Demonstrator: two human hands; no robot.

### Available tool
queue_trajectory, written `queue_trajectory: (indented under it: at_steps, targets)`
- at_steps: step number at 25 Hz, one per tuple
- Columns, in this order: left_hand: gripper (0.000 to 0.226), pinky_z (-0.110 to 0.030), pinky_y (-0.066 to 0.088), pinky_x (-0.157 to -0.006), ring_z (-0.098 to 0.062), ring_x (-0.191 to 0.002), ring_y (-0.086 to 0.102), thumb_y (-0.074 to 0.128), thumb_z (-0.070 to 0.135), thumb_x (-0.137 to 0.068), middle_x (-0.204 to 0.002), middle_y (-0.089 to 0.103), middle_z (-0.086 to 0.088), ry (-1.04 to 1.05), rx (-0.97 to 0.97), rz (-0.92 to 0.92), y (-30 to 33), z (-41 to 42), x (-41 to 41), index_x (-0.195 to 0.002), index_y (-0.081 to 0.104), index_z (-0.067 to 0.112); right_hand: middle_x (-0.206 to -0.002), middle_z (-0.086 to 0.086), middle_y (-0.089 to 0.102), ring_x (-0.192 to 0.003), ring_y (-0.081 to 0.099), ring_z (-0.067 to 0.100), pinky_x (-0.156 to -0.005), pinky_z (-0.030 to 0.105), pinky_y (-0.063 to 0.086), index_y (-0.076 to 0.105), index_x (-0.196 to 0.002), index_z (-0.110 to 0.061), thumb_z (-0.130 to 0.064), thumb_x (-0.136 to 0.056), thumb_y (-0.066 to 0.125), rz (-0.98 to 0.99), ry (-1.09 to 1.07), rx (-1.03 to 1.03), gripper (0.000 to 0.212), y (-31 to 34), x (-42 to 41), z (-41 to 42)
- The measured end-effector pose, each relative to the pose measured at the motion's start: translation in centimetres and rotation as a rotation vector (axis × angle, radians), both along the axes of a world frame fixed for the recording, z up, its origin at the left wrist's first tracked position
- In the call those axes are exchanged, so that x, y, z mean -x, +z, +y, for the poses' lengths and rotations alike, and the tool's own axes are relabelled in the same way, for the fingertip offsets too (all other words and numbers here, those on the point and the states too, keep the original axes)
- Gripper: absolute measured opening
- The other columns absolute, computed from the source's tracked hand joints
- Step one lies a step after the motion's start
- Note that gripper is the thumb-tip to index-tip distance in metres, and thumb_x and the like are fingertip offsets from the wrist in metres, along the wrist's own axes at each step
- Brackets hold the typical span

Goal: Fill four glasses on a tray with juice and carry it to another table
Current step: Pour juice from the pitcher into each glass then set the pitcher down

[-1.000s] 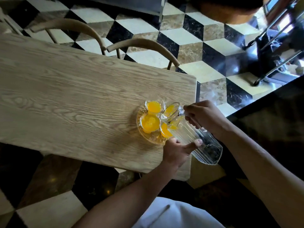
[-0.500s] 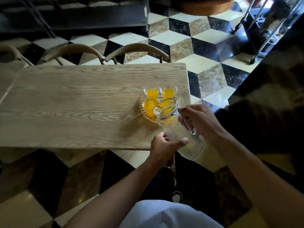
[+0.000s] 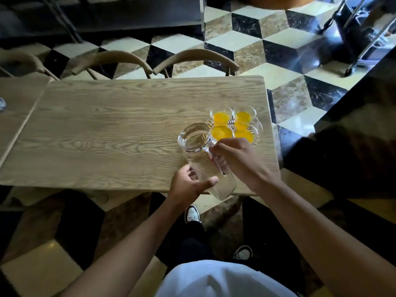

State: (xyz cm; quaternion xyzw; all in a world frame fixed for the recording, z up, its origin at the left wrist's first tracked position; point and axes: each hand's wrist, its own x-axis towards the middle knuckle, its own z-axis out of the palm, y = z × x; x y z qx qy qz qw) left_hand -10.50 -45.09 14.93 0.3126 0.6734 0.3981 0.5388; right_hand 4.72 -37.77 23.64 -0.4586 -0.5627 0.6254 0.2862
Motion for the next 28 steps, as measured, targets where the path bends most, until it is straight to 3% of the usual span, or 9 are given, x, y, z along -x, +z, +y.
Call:
queue_trajectory:
  at_steps: [5, 8, 10, 12, 15, 18, 21, 25, 28]
  targets:
    - [0.054, -0.013, 0.054, -0.085, 0.0, -0.099, 0.076, 0.098, 0.007, -0.066, -0.108, 0.08, 0.003, -0.167, -0.011, 0.134, -0.5, 4.9, 10.9, -0.111, 0.069, 0.017, -0.063, 0.016, 0.057, -0.064, 0.051, 0.021, -0.061, 0.032, 0.04, 0.062, -0.066, 0.002, -0.015, -0.087, 0.064, 0.106, 0.009, 0.071, 0.027, -0.7, 7.2, 3.2]
    - [0.06, -0.013, 0.053, -0.089, -0.002, -0.103, 0.075, 0.099, 0.011, -0.063, -0.109, 0.08, 0.005, -0.283, -0.031, 0.215, -0.4, 8.7, 16.2, -0.114, 0.068, 0.015, -0.082, 0.037, 0.062, -0.076, 0.057, 0.027, -0.074, 0.041, 0.041, 0.065, -0.076, 0.005, -0.034, -0.084, 0.07, 0.1, 0.045, 0.04, 0.04, -2.1, 10.8, 5.0]
    - [0.061, -0.004, 0.05, -0.081, 0.004, -0.096, 0.073, 0.101, 0.009, -0.063, -0.103, 0.076, 0.011, -0.364, -0.036, 0.281, -0.6, 11.7, 19.0, -0.114, 0.067, 0.013, -0.088, 0.04, 0.06, -0.078, 0.054, 0.027, -0.075, 0.042, 0.038, 0.065, -0.079, 0.003, -0.043, -0.085, 0.07, 0.065, 0.043, 0.015, 0.046, -3.2, 12.9, 6.1]
    - [0.061, 0.001, 0.047, -0.076, 0.015, -0.09, 0.069, 0.1, 0.008, -0.065, -0.101, 0.074, 0.01, -0.415, -0.062, 0.345, -1.0, 14.5, 21.0, -0.117, 0.067, 0.012, -0.087, 0.039, 0.059, -0.078, 0.052, 0.024, -0.073, 0.041, 0.038, 0.069, -0.084, 0.0, -0.043, -0.088, 0.07, 0.059, 0.026, 0.004, 0.043, -3.9, 14.4, 7.1]
    - [0.079, -0.001, 0.048, -0.09, 0.015, -0.102, 0.066, 0.101, 0.012, -0.063, -0.124, 0.075, 0.0, -0.491, -0.122, 0.376, -2.2, 18.7, 23.8, -0.133, 0.065, 0.012, -0.083, 0.022, 0.07, -0.081, 0.062, 0.014, -0.073, 0.029, 0.048, 0.077, -0.093, -0.007, -0.02, -0.093, 0.071, 0.07, -0.038, 0.006, 0.014, -4.5, 16.3, 8.9]
    - [0.084, -0.002, 0.045, -0.098, 0.022, -0.106, 0.063, 0.101, 0.007, -0.061, -0.131, 0.071, -0.005, -0.584, -0.189, 0.402, -3.5, 21.5, 25.3, -0.136, 0.063, 0.006, -0.095, 0.009, 0.077, -0.088, 0.07, 0.004, -0.076, 0.014, 0.05, 0.079, -0.108, -0.004, -0.011, -0.093, 0.071, 0.028, -0.065, -0.017, 0.018, -5.2, 17.1, 10.2]
    - [0.09, -0.002, 0.043, -0.099, 0.024, -0.109, 0.059, 0.102, 0.007, -0.057, -0.133, 0.069, -0.008, -0.68, -0.22, 0.414, -4.7, 23.5, 26.4, -0.138, 0.062, 0.005, -0.102, 0.005, 0.075, -0.095, 0.072, 0.01, -0.08, 0.018, 0.053, 0.078, -0.115, -0.006, -0.015, -0.093, 0.072, -0.025, -0.022, -0.054, 0.024, -6.4, 18.0, 10.9]
    - [0.1, -0.001, 0.042, -0.099, 0.024, -0.11, 0.059, 0.103, 0.03, -0.051, -0.127, 0.07, -0.002, -0.748, -0.236, 0.422, -5.9, 24.7, 27.2, -0.138, 0.062, 0.004, -0.102, 0.012, 0.073, -0.095, 0.071, 0.02, -0.082, 0.025, 0.053, 0.077, -0.116, -0.005, -0.014, -0.092, 0.073, -0.059, -0.027, -0.058, 0.026, -8.0, 18.7, 11.0]
    - [0.097, 0.0, 0.042, -0.097, 0.026, -0.108, 0.059, 0.105, 0.021, -0.052, -0.125, 0.071, -0.003, -0.763, -0.232, 0.433, -6.7, 25.2, 27.3, -0.137, 0.062, 0.003, -0.105, 0.012, 0.073, -0.099, 0.071, 0.022, -0.086, 0.031, 0.055, 0.077, -0.118, -0.005, -0.013, -0.092, 0.073, -0.055, -0.027, -0.033, 0.027, -8.6, 18.8, 11.3]
